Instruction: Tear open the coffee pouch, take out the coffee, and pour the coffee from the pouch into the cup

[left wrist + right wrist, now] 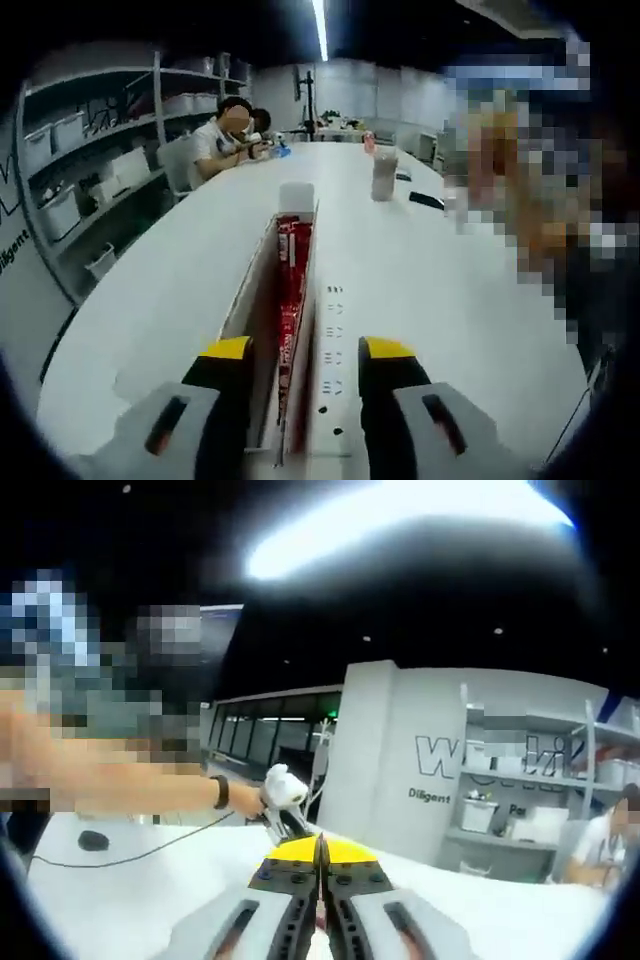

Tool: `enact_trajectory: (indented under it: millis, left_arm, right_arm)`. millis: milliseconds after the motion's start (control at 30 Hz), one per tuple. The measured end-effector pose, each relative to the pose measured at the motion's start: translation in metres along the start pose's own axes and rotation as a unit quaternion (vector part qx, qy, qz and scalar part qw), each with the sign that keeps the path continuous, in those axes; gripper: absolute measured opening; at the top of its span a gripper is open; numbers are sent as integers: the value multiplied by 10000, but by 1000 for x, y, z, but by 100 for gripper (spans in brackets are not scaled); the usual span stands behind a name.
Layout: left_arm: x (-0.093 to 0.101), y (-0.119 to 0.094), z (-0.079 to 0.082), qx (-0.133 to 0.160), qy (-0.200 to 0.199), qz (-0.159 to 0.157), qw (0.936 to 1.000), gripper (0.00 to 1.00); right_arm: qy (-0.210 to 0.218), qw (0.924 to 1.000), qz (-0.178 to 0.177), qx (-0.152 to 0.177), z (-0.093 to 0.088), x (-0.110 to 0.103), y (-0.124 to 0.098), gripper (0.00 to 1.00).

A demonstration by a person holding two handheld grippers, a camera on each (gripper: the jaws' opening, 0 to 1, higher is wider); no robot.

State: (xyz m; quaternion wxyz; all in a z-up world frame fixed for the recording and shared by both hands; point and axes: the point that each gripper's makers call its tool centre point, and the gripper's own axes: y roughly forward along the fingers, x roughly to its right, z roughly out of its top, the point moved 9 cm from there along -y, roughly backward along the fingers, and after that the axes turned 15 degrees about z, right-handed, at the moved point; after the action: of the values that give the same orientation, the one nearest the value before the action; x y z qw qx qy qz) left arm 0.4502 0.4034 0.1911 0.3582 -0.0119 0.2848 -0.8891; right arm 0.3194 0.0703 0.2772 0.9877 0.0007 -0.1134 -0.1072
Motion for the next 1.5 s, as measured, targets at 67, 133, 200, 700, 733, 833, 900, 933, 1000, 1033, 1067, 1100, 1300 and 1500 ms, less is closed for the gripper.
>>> enact_trajectory:
  millis: [67, 133, 200, 700, 733, 833, 900, 933, 1000, 1033, 1067, 1100, 1300, 1500]
  left_arm:
    - [-5, -5, 5, 131, -23, 21, 9999, 47]
    - [0, -9, 7, 271, 11, 23, 9996, 49]
    - [5, -13, 8, 297, 38, 91, 9995, 54]
    - [106, -75, -10, 1047, -716, 175, 9918, 51]
    - [115, -75, -15, 1055, -703, 205, 9917, 51]
    - [143, -75, -24, 1116, -528, 681, 9900, 49]
    - [156, -73, -27, 1215, -386, 1049, 9863, 47]
    - [159, -73, -27, 1275, -447, 1090, 9848, 46]
    - [168, -71, -22, 1682, -699, 1131, 9767, 46]
    - [170, -70, -21, 1842, -740, 1170, 9731, 47]
    - [172, -70, -19, 2002, -780, 1208, 9692, 48]
    - [175, -69, -17, 2161, -820, 1246, 9649, 48]
    - [179, -79, -6, 2795, -451, 1116, 9526, 47]
    - [189, -87, -7, 2598, -375, 650, 9628, 42]
  right_arm:
    - [9, 10000, 16, -1, 0, 0, 1, 1]
    - [15, 10000, 34, 3, 0, 0, 1, 1]
    - [24, 10000, 70, 19, 0, -1, 2, 1]
    - [-30, 9995, 288, -112, -5, -6, 18, 1]
    - [-45, 9995, 297, -124, -5, -6, 19, 1]
    - [-68, 9992, 354, -164, -5, -7, 23, 1]
    - [-74, 9990, 408, -178, -5, -7, 26, 1]
    - [-73, 9989, 424, -179, -4, -7, 27, 1]
    - [-69, 9985, 505, -190, -5, -10, 29, 1]
    - [-63, 9983, 550, -198, -5, -11, 30, 1]
    - [-58, 9980, 595, -205, -5, -12, 31, 1]
    - [-53, 9977, 640, -213, -5, -13, 31, 1]
    - [87, 9867, 1506, -605, -14, -29, 37, 1]
    - [233, 9797, 1857, -718, -21, -37, 47, 1]
